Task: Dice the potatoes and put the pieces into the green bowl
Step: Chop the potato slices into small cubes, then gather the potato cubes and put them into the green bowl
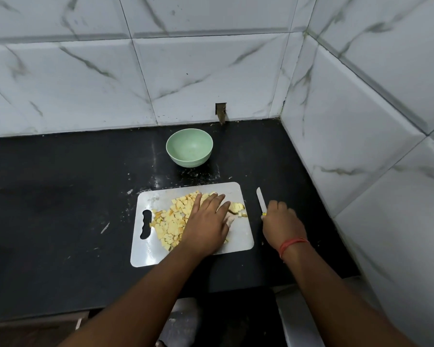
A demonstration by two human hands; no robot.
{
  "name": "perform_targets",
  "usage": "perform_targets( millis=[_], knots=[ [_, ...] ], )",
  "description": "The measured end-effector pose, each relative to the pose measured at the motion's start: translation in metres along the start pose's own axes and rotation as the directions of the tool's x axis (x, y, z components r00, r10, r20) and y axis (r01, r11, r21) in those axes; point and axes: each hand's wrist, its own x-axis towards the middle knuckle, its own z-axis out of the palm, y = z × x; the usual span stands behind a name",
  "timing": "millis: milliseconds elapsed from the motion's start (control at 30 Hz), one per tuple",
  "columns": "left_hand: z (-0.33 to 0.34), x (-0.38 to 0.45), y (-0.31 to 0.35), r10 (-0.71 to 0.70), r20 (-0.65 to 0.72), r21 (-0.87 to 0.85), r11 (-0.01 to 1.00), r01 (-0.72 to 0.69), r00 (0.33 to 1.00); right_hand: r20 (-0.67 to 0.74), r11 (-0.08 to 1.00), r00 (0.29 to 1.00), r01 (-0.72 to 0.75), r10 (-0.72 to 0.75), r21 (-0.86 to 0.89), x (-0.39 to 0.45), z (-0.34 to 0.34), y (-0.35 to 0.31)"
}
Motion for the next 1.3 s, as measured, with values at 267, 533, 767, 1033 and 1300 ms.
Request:
perform_targets(
  millis=[267, 533, 767, 1033, 1300],
  knots=[
    [0.009, -0.041, -0.027, -0.214, -0.123, -0.111, 0.973, 0.201, 0.969, -0.083, 0.883, 0.932, 0.360, -0.352, 0.302, 0.004, 0.017, -0.027],
    [0.015, -0.065, -0.066, -0.278, 0.004, -0.088, 0.957, 0.278, 0.960, 0.000, 0.913, 0.928, 0.366, -0.372, 0.181, 0.015, 0.049, -0.070],
    [0.016, -0.053, -0.090, -0.184, 0.070, -0.112, 0.975, 0.191, 0.980, -0.035, 0.866, 0.920, 0.381, -0.391, 0.323, 0.017, 0.051, -0.091],
    [0.021, -0.042, -0.100, -0.170, 0.068, -0.084, 0.981, 0.176, 0.983, -0.052, 0.873, 0.915, 0.399, -0.401, 0.281, 0.021, 0.059, -0.103],
    [0.017, -0.027, -0.111, -0.058, 0.063, -0.139, 0.988, 0.066, 0.996, 0.012, 0.810, 0.824, 0.554, -0.566, 0.192, 0.044, 0.051, -0.099]
  ],
)
